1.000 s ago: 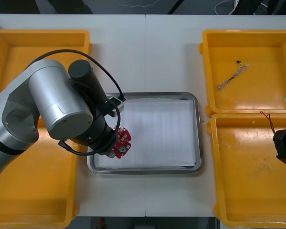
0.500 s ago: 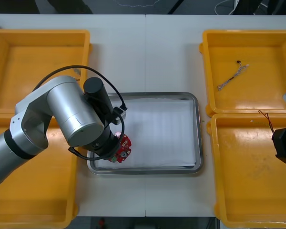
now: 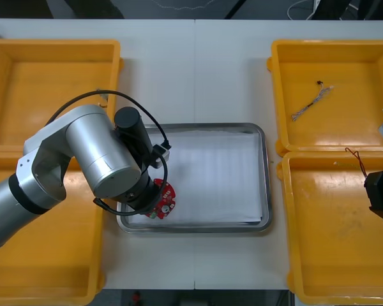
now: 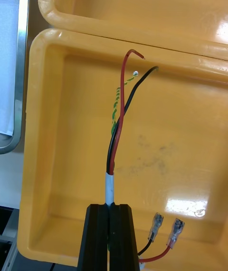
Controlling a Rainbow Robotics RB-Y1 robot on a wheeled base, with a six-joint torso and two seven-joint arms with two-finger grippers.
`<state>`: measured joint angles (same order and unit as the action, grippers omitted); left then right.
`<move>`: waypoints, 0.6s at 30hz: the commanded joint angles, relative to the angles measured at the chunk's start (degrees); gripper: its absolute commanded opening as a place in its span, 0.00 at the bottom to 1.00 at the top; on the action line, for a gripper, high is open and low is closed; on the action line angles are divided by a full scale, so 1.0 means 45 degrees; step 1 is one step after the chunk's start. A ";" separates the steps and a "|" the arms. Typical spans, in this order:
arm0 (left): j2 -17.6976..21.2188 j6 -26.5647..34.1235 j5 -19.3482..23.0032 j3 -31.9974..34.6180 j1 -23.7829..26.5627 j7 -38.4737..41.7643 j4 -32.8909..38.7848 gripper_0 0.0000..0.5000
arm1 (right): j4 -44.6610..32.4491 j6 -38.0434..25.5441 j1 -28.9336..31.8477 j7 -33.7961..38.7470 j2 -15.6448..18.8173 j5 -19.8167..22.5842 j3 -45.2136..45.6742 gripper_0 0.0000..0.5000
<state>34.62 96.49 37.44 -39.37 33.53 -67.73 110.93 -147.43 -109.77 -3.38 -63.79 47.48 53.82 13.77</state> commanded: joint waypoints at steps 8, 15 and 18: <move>-0.0018 0.2211 0.0274 0.1836 0.0400 0.1262 0.2048 1.00 | -0.0403 -0.0051 -0.0908 -0.0532 0.0894 0.1086 -0.0267 0.00; -0.0272 0.3003 0.0860 0.3984 0.0458 0.1301 0.2537 1.00 | -0.0403 -0.0051 -0.2100 -0.0532 0.1148 0.2258 -0.0814 0.00; -0.0291 0.3003 0.0918 0.4746 0.0497 0.1341 0.2537 1.00 | -0.0403 -0.0051 -0.2842 -0.0532 0.1246 0.2219 -0.1771 0.00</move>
<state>34.50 109.40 40.81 -22.16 33.56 -67.68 120.38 -147.68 -109.79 -11.35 -64.53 50.50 63.59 10.93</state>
